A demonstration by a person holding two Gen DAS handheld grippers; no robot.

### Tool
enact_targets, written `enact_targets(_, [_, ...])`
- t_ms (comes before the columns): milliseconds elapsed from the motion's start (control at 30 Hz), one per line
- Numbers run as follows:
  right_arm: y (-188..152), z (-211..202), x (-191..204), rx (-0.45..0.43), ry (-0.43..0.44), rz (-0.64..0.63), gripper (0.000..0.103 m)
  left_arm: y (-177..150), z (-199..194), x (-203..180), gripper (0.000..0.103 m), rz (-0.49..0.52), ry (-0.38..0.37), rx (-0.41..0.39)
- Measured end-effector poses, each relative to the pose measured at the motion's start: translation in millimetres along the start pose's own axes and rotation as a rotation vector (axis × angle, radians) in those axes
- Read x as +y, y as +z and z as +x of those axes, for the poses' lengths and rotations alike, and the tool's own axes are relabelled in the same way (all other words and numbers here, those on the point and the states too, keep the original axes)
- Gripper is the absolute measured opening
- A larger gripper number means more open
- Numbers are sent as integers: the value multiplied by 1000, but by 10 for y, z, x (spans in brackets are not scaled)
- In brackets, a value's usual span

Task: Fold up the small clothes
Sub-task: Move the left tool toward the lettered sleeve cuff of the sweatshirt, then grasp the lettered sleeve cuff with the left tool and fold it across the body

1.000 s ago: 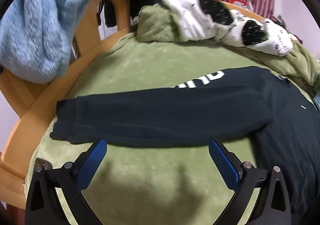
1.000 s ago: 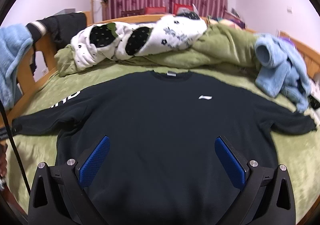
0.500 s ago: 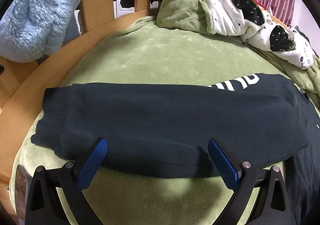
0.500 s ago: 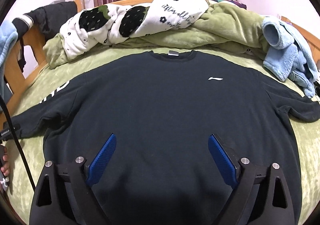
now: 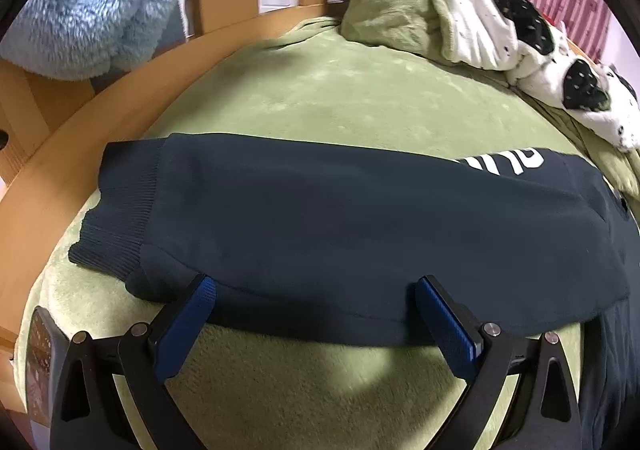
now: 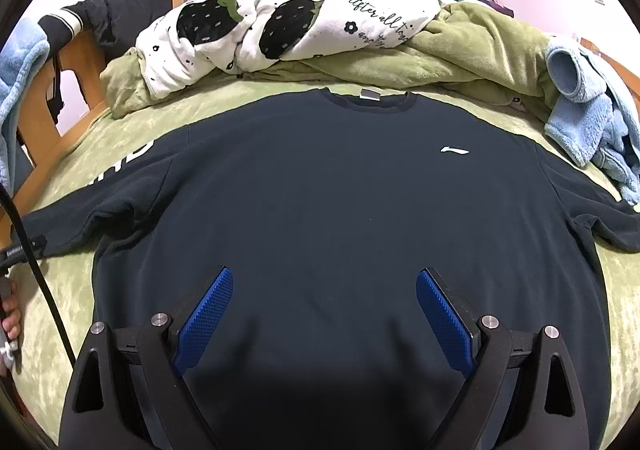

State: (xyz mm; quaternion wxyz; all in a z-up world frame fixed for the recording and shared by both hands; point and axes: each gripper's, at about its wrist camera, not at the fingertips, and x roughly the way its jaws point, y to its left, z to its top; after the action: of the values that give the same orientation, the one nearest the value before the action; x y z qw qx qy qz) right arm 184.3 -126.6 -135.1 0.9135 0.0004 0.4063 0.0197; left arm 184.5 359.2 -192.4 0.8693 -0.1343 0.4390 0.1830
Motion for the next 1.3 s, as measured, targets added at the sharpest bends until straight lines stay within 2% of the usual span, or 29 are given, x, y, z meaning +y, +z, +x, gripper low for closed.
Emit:
enact_targets(167, [-11,-17,-70,5,-20,-5,92,92,137,-48,100,-18,56,-2])
enact_targets(233, [-9,-24,-127,12,-19,6,92,133,164,-91,94,-5,84,-12])
enact_targets(267, [-7,-30,-154,15,-18,10,92,151,158,-111,82,6,106,-26])
enact_targets(300, [-3,-40,-183,15,-19,14,92,170,151,-129,65,16,121,-39])
enact_targets(433, [16,-73,-305,9,-35,32,92,221,139,-190,29,36,121,-45])
enact_targets(467, [17,-80,-334,6,-34,41,92,233,119,-221,13,50,120,-48])
enact_targets(600, [13,-113,-441,0,-19,67,92,292,-37,-306,7,60,112,-71])
enact_targets(767, [0,-158,-546,-7,-8,69,92,392,-306,-523,7,88,81,-99])
enact_targets(933, [5,-246,-662,-21,4,63,92,475,-611,-807,7,92,0,-120])
enact_targets(1000, [35,-282,-726,-16,33,54,92,487,-737,-998,6,115,-32,-129])
enact_targets(1100, [105,-339,-815,-25,33,40,92,444,-903,-1296,6,157,-57,-147])
enact_targets(1300, [292,-448,-995,-72,49,21,92,331,-1179,-1845,6,234,-83,-166])
